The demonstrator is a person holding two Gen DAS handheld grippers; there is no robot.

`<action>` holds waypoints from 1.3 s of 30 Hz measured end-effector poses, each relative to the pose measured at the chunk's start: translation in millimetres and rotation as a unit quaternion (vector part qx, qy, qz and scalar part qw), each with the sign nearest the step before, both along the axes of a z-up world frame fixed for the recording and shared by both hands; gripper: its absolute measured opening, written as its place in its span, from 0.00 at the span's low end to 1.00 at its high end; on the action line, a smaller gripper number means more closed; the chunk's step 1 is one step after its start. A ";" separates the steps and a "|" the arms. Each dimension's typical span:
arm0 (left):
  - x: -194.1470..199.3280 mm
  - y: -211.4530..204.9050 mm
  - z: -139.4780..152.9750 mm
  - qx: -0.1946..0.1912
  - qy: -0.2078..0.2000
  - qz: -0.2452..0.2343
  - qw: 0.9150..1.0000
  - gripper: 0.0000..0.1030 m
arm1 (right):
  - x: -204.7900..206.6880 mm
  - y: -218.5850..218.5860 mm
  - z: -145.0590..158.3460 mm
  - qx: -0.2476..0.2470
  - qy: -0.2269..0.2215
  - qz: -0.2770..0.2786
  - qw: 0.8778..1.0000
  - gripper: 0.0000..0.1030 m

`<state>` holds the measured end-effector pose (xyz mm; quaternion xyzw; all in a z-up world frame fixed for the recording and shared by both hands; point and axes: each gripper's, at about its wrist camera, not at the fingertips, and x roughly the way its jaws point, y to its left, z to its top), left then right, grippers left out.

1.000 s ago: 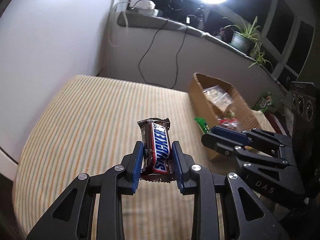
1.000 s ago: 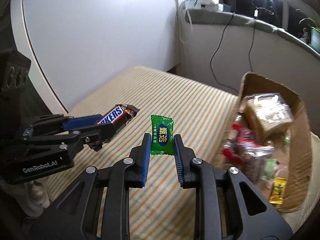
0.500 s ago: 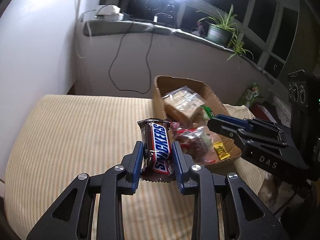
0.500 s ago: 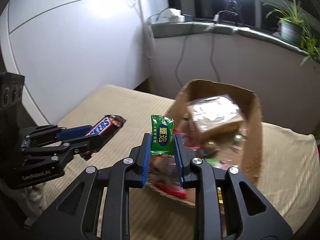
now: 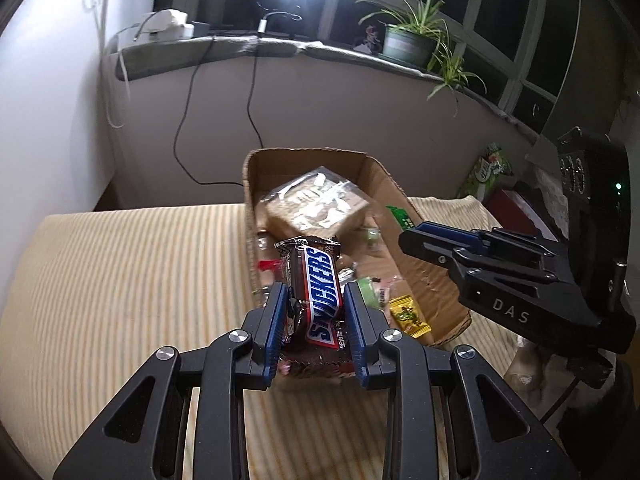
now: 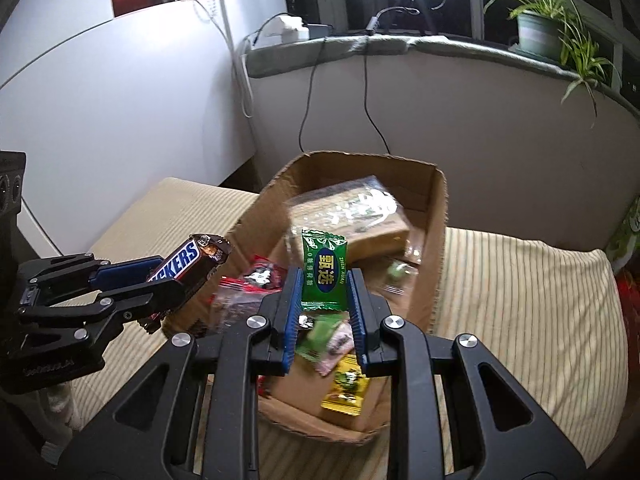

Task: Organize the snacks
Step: 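Lift and carry the Snickers bar and green candy over the box, then open both tools to drop the Snickers and green candy into the box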

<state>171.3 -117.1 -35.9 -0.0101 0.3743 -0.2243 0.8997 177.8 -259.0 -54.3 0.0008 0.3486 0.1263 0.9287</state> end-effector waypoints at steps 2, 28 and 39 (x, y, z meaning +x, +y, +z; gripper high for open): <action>2.1 -5.1 -1.9 0.003 0.002 -0.005 1.000 0.26 | 2.0 -4.6 -2.7 0.003 0.003 -0.003 1.000 0.23; 4.6 -19.9 -8.2 0.012 0.007 -0.018 1.000 0.27 | 6.4 -15.2 -12.2 0.002 0.014 -0.014 1.000 0.24; -2.3 -15.3 -2.8 0.008 0.001 -0.015 1.000 0.28 | -2.7 -13.7 -4.4 -0.007 0.001 -0.022 1.000 0.56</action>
